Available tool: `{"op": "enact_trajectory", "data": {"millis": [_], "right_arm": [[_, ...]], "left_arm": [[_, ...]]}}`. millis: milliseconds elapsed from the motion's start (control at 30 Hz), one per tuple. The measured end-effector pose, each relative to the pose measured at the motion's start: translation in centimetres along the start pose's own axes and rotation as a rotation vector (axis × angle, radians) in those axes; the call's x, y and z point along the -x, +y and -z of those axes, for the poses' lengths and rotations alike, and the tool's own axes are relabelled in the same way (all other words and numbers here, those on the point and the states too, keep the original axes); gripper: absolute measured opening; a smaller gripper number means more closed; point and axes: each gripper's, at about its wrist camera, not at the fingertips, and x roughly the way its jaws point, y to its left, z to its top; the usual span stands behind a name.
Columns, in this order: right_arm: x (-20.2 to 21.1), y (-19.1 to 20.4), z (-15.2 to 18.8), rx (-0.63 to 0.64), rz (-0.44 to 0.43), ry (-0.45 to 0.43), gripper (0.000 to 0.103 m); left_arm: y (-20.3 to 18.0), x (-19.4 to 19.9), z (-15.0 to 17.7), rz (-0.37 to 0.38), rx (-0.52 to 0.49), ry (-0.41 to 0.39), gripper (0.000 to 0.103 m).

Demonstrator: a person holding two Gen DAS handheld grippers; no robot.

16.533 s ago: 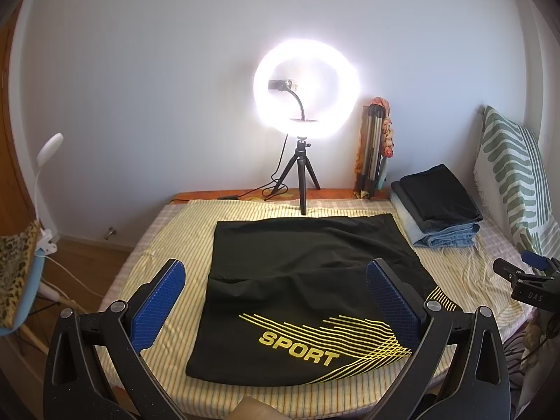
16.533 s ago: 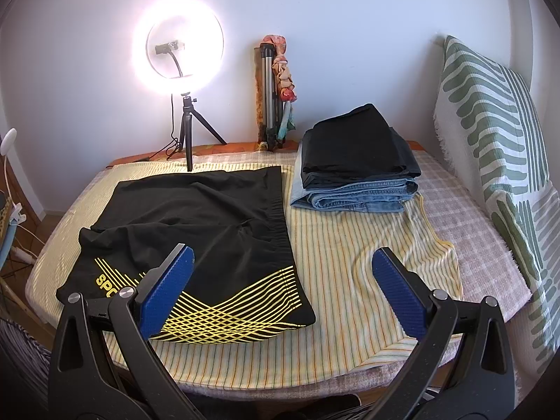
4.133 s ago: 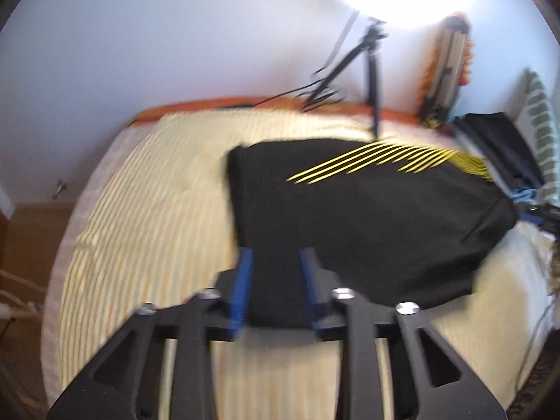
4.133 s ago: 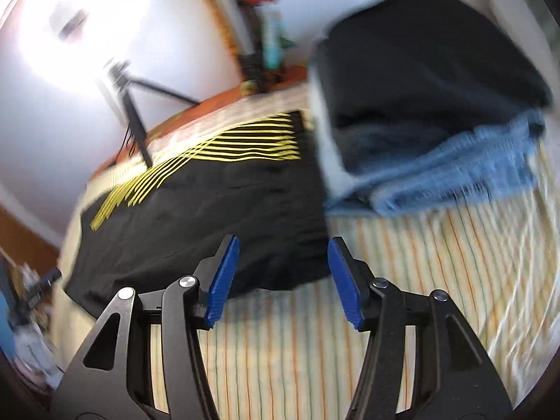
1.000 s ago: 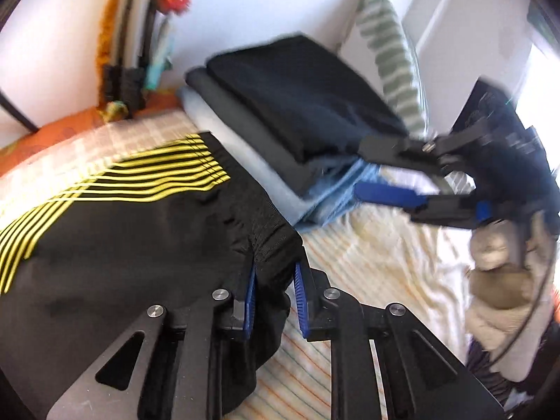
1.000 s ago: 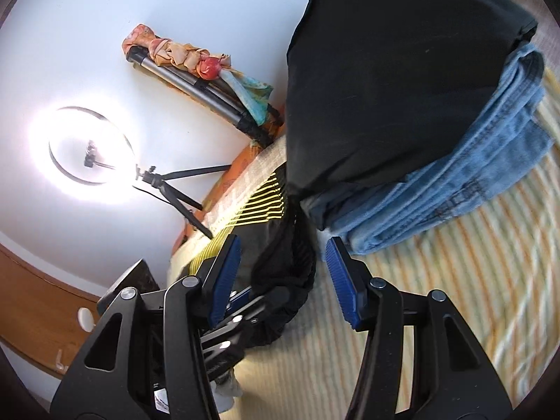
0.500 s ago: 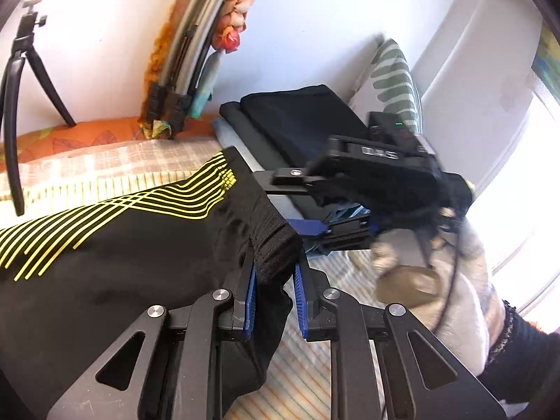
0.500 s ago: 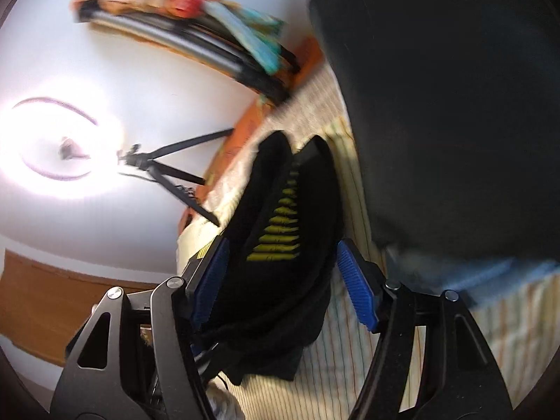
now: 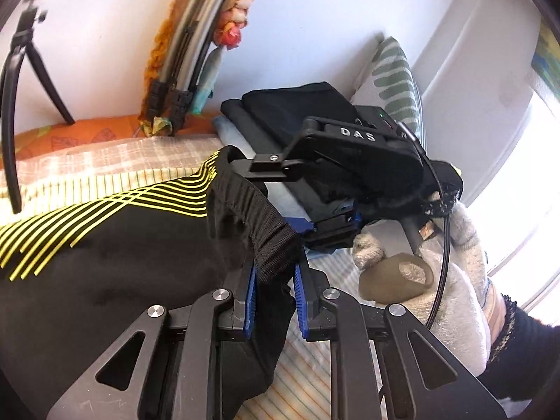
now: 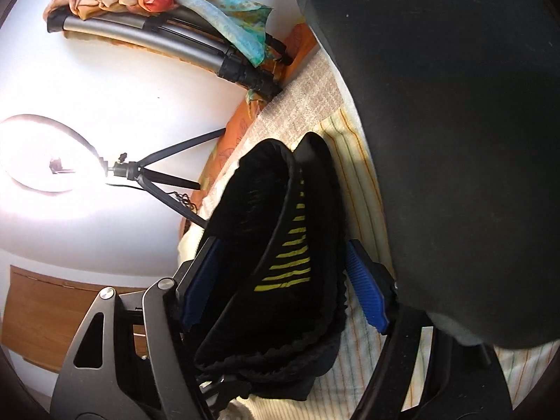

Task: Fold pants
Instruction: 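Lift the waistband with both grippers toward the leg hems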

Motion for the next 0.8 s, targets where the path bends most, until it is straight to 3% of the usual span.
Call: {"op": "enact_trajectory", "data": {"millis": [167,367,633,800], "right_arm": [[-0.6,0.6,0.4,0.011,0.068,0.017,0.075],[-0.5,0.3,0.6,-0.034,0.041,0.017,0.083],[-0.8,-1.3,0.5,-0.100,-0.109,0.004,0.085],[-0.6,-1.8,0.5,-0.068,-0.087,-0.001,0.085]], "left_arm": [[1.9,1.4,-0.2,-0.027,0.056,-0.041,0.017],[2.1,1.7,-0.5,-0.030,0.051,-0.054,0.017],[-1.1,-1.3,0.5,-0.049,-0.107,0.047,0.017],[-2.4,-2.8,1.0,-0.042,-0.163,0.088,0.017]]}}
